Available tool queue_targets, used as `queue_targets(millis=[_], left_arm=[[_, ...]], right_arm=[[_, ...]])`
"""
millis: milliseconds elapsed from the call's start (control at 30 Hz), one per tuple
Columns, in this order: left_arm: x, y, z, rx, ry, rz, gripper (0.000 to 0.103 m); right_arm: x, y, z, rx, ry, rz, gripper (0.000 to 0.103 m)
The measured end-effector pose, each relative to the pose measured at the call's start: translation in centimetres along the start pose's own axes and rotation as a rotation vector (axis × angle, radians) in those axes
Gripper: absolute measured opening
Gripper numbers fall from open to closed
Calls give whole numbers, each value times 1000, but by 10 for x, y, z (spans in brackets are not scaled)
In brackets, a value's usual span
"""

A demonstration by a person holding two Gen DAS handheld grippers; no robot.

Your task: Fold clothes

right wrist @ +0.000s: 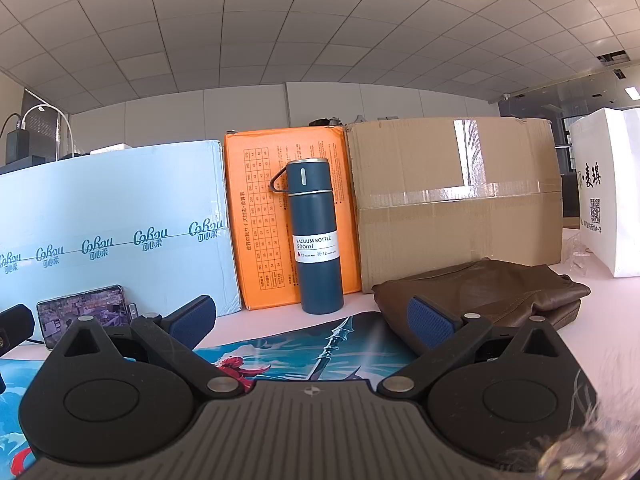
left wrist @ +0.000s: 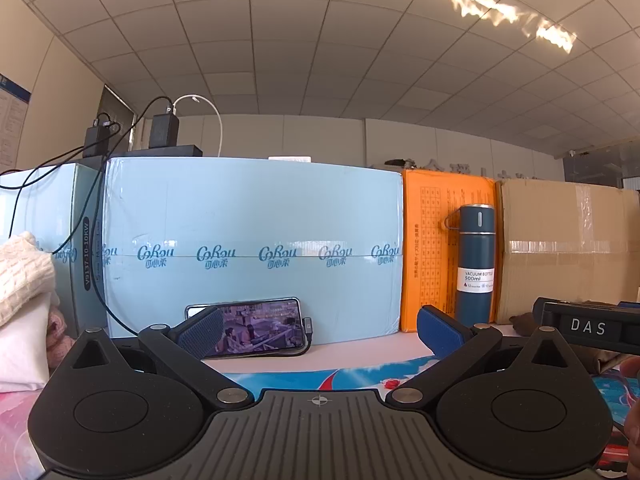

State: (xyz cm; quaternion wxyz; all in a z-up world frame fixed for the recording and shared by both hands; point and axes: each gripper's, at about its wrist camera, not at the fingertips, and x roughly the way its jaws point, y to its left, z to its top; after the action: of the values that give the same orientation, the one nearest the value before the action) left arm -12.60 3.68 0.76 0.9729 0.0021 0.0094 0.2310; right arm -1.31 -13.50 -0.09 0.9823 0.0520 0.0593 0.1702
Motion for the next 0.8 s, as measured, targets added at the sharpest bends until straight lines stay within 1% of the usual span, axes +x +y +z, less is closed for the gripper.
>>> queue_targets(millis=[800], left_arm=[[0, -3, 0, 12, 7, -14, 103]], right_arm=[[-1, -1, 0, -2, -8, -5, 103]])
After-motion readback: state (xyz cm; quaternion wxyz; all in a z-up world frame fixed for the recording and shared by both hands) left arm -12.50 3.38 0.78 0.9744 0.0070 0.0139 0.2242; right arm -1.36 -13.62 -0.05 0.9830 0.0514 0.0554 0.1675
